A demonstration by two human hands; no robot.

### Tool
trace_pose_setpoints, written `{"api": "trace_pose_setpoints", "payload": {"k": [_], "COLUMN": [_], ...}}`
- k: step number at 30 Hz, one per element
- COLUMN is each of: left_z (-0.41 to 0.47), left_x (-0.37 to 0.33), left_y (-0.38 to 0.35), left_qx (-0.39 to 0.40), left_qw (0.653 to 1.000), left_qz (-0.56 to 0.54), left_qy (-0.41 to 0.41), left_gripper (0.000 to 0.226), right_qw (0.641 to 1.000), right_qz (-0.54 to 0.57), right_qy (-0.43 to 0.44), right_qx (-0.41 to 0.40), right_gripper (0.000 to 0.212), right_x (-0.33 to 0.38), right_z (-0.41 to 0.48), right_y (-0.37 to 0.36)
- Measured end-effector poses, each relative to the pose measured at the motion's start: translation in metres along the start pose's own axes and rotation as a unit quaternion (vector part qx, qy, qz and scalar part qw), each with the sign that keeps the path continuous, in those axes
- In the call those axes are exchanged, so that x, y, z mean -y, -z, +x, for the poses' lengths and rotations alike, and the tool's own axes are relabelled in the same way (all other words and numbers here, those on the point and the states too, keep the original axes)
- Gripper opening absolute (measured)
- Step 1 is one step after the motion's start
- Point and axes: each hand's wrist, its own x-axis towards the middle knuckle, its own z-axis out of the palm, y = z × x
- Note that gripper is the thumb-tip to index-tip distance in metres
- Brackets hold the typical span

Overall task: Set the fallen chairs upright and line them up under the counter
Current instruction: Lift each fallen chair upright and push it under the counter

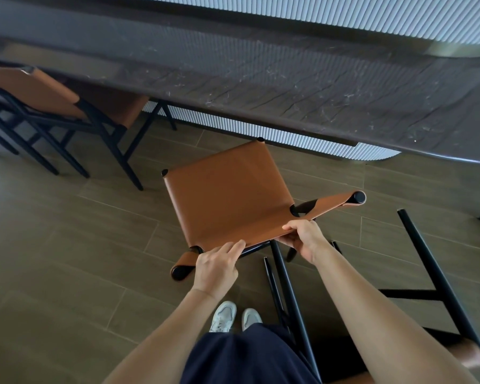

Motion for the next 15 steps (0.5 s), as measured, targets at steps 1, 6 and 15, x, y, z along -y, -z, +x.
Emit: {"api": "trace_pose_setpoints", "payload": {"k": [1, 6, 15], "left_z": [-0.0005, -0.001, -0.0031], "left_x": [0.0005, 0.0015, 0.0043], "left_y": [-0.0008, -0.003, -0.0068], "left_qx": [-0.002, -0.011, -0.042], "left_qw": [1.0, 1.0, 0.999], "left_qz": [0.002, 0.011, 0.004], "left_qy": [-0.002, -0.005, -0.007], "left_gripper": [0.059, 0.06, 0.055], "right_qw": [1.0, 1.0, 1.0], "right_qz": [0.002, 0.005, 0.001], "right_qy": [-0.001, -0.002, -0.003], "right_qx": [0.001, 0.002, 0.0], "right_gripper": [0.015, 0.02, 0.023], "right_x": [-0.0002, -0.0008, -0.001], "right_z": [0.0, 0.0, 0.0004], "right_y": [0.0002, 0.0003, 0.0007]}}
